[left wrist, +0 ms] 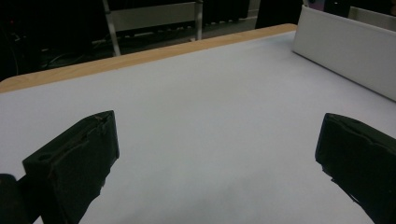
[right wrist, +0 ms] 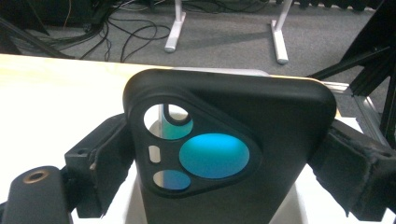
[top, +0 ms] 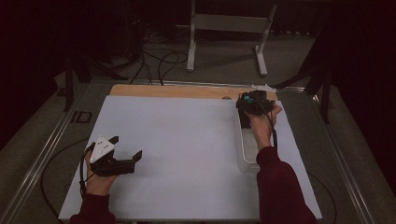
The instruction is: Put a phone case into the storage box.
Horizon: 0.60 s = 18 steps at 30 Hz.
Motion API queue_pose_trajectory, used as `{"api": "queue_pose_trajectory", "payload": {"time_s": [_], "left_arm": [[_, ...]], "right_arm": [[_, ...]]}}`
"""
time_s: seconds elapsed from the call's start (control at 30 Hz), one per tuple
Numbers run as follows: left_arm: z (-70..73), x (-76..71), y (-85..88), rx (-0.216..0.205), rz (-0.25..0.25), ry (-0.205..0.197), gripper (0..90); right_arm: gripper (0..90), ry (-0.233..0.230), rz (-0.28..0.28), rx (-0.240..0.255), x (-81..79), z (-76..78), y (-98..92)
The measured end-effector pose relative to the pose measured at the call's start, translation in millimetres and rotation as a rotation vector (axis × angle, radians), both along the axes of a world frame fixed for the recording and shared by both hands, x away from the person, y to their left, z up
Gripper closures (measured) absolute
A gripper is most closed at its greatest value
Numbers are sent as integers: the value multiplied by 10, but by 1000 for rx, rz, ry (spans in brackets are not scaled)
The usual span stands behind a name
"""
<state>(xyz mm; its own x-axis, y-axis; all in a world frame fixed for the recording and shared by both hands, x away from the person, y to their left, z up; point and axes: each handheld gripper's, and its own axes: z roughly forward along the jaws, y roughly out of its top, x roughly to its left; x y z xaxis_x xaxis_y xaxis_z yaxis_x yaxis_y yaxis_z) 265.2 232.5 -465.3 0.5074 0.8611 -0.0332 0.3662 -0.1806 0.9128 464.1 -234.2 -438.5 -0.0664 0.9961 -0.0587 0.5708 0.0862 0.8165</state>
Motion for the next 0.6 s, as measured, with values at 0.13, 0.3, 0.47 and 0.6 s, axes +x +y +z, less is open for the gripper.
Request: {"api": "queue_pose_trajectory", "payload": {"time_s": [0.13, 0.3, 0.47, 0.6], "left_arm": [[3, 1, 12, -6, 1, 2, 0], [5, 0, 3, -5, -2, 1, 0], [5, -1, -1, -3, -4, 1, 0], [7, 0, 0, -4, -4, 1, 0]], "right_arm": [[82, -4, 3, 20, 5, -1, -12], [82, -17, 10, 31, -11, 28, -38], [83, -31, 39, 48, -55, 63, -67], [83, -46, 71, 47, -105, 108, -77]]}}
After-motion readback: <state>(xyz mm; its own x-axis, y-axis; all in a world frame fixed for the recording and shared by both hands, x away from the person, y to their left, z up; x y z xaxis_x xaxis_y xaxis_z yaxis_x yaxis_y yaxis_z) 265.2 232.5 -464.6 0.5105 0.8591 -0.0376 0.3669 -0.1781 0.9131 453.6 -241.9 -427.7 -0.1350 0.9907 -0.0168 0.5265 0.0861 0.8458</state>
